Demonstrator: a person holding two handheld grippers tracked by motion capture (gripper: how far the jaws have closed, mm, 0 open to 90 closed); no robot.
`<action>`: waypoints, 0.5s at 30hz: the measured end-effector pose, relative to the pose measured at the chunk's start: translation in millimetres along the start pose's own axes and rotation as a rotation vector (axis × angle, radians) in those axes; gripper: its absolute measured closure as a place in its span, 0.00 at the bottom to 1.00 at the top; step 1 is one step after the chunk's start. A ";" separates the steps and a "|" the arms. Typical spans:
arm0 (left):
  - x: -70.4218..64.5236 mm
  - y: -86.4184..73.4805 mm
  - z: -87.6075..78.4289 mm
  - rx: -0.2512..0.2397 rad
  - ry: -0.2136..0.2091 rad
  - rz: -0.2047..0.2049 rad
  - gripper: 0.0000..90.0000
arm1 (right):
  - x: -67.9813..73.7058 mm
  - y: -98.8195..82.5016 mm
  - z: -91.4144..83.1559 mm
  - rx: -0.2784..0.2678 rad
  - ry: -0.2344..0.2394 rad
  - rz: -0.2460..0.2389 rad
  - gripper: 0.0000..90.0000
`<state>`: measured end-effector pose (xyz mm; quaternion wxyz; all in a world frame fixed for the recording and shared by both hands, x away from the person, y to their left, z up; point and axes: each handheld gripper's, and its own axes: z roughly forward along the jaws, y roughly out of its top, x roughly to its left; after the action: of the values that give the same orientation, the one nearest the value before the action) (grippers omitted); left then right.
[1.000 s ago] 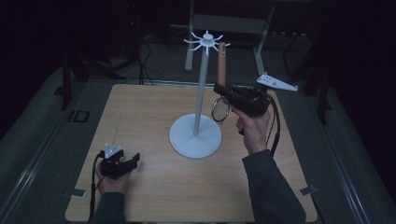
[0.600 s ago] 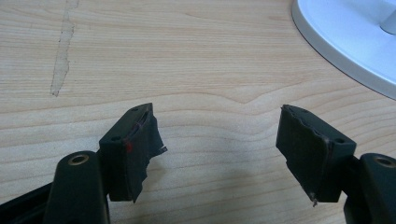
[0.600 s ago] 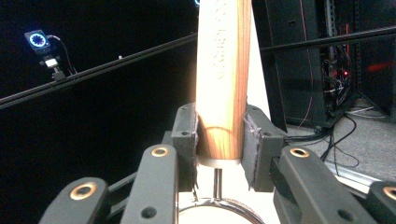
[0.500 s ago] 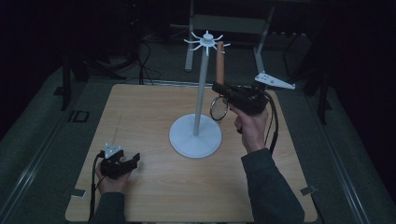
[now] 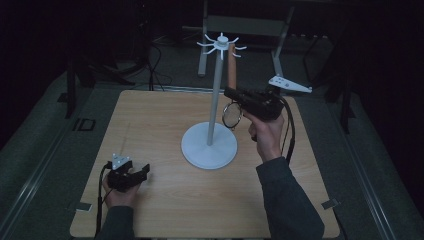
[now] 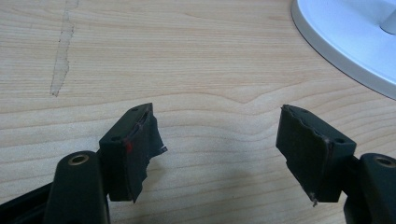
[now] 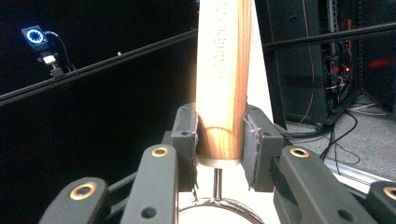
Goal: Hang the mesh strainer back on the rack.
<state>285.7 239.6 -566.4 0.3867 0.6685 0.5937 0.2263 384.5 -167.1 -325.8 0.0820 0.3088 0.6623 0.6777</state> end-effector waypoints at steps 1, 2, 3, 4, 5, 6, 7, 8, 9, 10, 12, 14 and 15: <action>0.0 0.0 0.0 0.000 0.000 0.000 0.32 | -0.4 -0.2 0.5 0.002 -0.002 0.001 0.77; -0.1 0.0 0.0 0.000 0.000 0.000 0.32 | -0.9 -0.3 0.7 0.003 -0.001 0.001 0.77; 0.0 0.0 0.0 0.000 0.000 0.000 0.32 | -1.5 -0.6 1.1 0.003 0.001 0.003 0.77; 0.0 0.0 0.0 0.000 0.000 0.000 0.32 | -2.0 -0.9 1.5 0.005 0.002 0.003 0.77; 0.0 0.0 0.0 0.000 0.000 0.000 0.32 | -2.2 -1.2 1.8 0.007 0.001 0.001 0.77; 0.0 0.0 0.0 0.001 0.000 0.000 0.32 | -2.3 -1.6 2.1 0.010 0.004 0.000 0.77; 0.0 0.0 0.0 0.001 0.000 0.000 0.32 | -2.5 -2.2 2.5 0.012 0.006 0.001 0.77; 0.0 0.0 0.0 0.001 0.000 0.000 0.32 | -2.9 -3.0 2.8 0.012 0.007 -0.001 0.77; 0.0 0.0 0.0 0.001 0.000 0.000 0.32 | -3.3 -3.7 3.0 0.013 0.008 0.001 0.77; 0.0 0.0 0.0 0.000 0.000 0.000 0.32 | -3.8 -4.6 3.4 0.013 0.010 0.003 0.77; 0.0 0.0 0.0 0.000 0.000 0.000 0.32 | -4.4 -6.1 4.4 0.019 0.007 0.003 0.76; 0.0 0.0 0.0 0.000 0.000 0.000 0.32 | -4.7 -7.5 5.3 0.028 0.003 0.004 0.76; 0.0 0.0 0.0 0.000 0.000 0.000 0.32 | -4.9 -8.3 5.8 0.030 0.001 0.001 0.76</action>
<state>285.7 239.5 -566.4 0.3865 0.6687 0.5936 0.2262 388.9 -163.8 -335.6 0.0767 0.3103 0.6722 0.6678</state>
